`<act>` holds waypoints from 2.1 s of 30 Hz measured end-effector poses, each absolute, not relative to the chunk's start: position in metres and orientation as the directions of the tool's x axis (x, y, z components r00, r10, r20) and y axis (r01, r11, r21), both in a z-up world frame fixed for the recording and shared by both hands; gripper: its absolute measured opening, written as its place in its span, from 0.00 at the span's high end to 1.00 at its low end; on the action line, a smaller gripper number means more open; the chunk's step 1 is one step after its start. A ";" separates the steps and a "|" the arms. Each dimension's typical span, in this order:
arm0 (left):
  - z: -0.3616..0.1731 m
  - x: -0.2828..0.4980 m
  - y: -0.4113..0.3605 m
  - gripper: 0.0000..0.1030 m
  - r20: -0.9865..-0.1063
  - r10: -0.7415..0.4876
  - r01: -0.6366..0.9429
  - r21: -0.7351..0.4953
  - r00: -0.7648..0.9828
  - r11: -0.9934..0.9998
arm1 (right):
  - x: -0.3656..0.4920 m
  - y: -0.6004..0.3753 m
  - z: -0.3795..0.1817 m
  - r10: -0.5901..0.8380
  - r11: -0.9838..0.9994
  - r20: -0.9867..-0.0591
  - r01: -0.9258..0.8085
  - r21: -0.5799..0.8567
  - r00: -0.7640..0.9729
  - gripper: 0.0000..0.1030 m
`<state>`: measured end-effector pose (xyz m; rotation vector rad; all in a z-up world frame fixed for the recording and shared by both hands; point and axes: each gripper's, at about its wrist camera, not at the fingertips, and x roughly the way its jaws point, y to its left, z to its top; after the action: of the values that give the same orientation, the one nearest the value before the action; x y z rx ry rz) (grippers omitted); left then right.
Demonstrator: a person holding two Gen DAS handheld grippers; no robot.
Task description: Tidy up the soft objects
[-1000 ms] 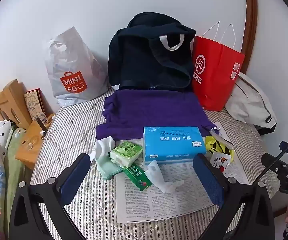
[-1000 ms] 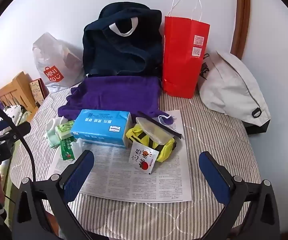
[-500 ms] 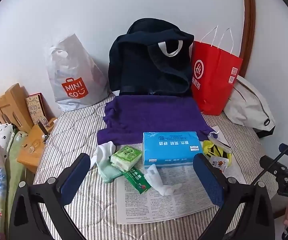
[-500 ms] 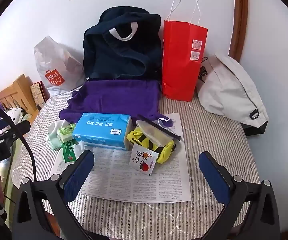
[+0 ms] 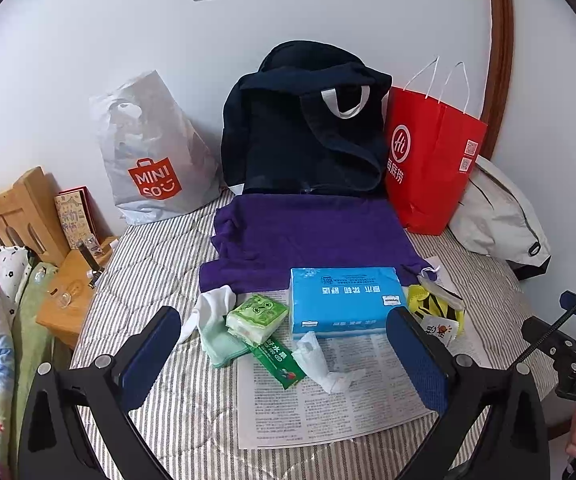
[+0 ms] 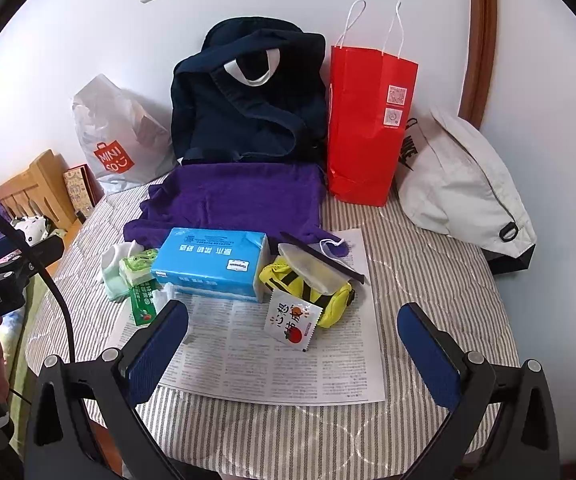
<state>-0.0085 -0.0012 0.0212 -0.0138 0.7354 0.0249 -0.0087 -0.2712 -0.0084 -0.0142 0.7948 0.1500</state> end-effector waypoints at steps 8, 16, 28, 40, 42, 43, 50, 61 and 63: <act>0.023 -0.008 -0.002 0.00 -0.667 0.012 -0.022 -0.006 0.745 1.000 | -0.009 -0.274 -0.008 0.134 0.989 -0.712 -0.138 0.053 0.689 0.00; 0.024 -0.009 -0.006 0.00 -0.665 0.012 -0.018 -0.002 0.747 1.000 | -0.010 -0.276 -0.006 0.129 0.990 -0.705 -0.127 0.056 0.697 0.00; 0.025 -0.012 -0.011 0.00 -0.662 0.013 -0.018 -0.002 0.749 1.000 | -0.015 -0.276 -0.002 0.133 0.990 -0.698 -0.129 0.059 0.704 0.00; 0.024 -0.015 -0.009 0.00 -0.663 0.006 -0.017 -0.011 0.748 1.000 | -0.018 -0.275 0.001 0.135 0.989 -0.694 -0.134 0.056 0.707 0.00; 0.024 -0.017 -0.009 0.00 -0.662 0.005 -0.015 -0.010 0.750 1.000 | -0.019 -0.275 0.001 0.135 0.989 -0.693 -0.134 0.056 0.709 0.00; 0.025 -0.017 -0.009 0.00 -0.661 0.004 -0.014 -0.010 0.751 1.000 | -0.018 -0.275 0.001 0.134 0.990 -0.694 -0.134 0.054 0.708 0.00; 0.024 -0.017 -0.009 0.00 -0.660 0.002 -0.014 -0.012 0.752 1.000 | -0.020 -0.276 0.003 0.131 0.990 -0.692 -0.132 0.052 0.710 0.00; 0.024 -0.019 -0.011 0.00 -0.661 -0.008 -0.003 -0.016 0.751 1.000 | -0.022 -0.278 0.003 0.128 0.990 -0.693 -0.127 0.054 0.709 0.00; 0.024 -0.019 -0.011 0.00 -0.661 -0.011 -0.002 -0.019 0.751 1.000 | -0.021 -0.279 0.003 0.128 0.990 -0.696 -0.127 0.054 0.707 0.00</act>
<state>-0.0193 -0.0107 0.0242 -0.0188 0.7216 -0.0053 -0.0214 -0.2790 0.0025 0.0023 0.7733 0.1416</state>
